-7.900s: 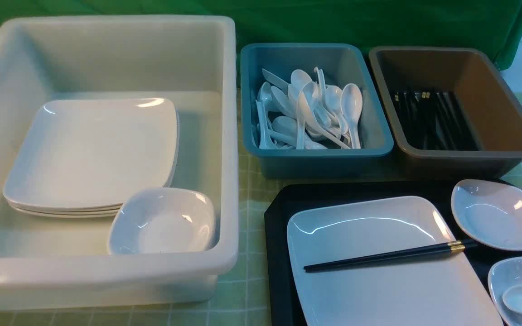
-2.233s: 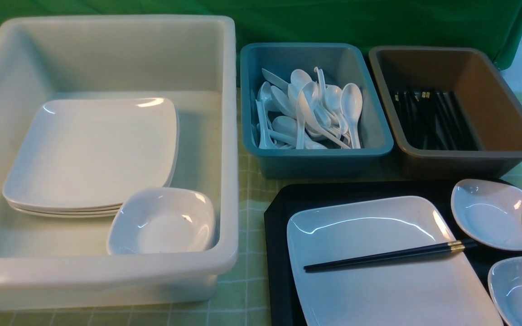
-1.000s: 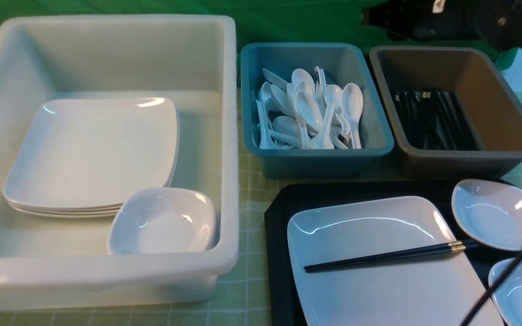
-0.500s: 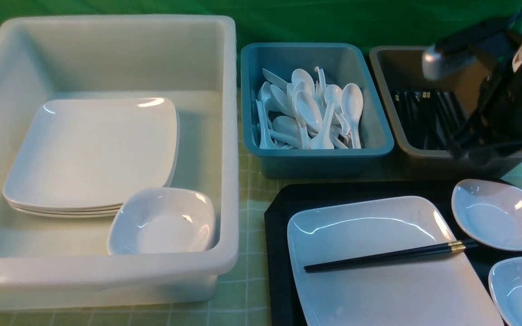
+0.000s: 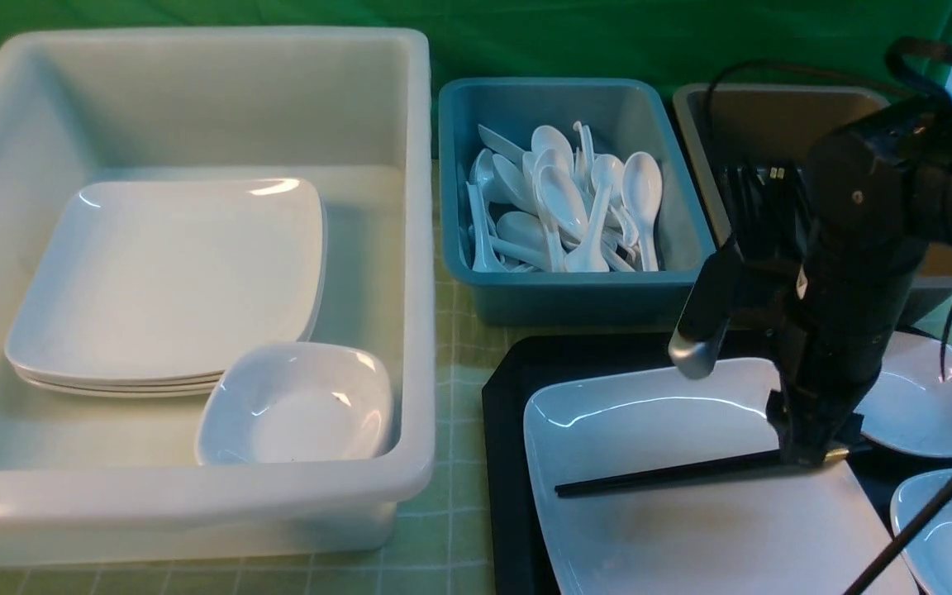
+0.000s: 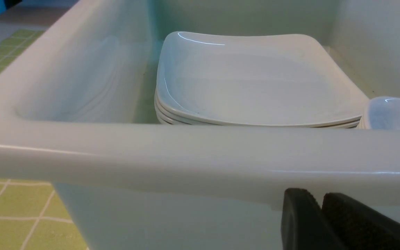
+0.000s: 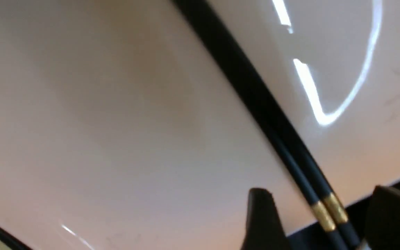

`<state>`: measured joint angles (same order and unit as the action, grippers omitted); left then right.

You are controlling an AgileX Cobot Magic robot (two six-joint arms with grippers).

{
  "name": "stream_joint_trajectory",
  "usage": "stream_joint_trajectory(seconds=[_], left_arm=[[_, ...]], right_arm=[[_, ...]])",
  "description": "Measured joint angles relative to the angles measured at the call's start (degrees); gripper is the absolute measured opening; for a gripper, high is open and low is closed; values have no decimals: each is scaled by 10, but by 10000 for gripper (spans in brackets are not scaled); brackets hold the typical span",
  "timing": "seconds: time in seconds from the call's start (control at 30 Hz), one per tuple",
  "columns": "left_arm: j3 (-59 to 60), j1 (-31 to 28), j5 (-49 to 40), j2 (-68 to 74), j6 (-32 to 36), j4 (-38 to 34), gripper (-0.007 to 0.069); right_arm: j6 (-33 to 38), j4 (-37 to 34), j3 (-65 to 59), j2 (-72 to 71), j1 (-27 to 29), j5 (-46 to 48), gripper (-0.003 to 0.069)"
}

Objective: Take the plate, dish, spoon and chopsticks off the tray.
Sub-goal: Use the right arm to grab a pair of chopsticks from the plate

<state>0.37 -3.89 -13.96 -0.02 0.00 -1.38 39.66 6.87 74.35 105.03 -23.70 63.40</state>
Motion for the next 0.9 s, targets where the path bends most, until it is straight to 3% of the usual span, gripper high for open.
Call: stream_joint_trajectory(seconds=[0.1,0.67,0.73,0.87,0.9], left_arm=[[0,0,0,0,0,0,78],[0,0,0,0,0,0,92],[0,0,0,0,0,0,94],[0,0,0,0,0,0,98],[0,0,0,0,0,0,98]], right_arm=[[80,1,0,18,-3,-3,403],[141,36,2,75,-3,-53,395],[141,38,2,75,-3,-53,373],[139,44,3,78,-3,-56,204],[138,45,3,78,-3,-55,195]])
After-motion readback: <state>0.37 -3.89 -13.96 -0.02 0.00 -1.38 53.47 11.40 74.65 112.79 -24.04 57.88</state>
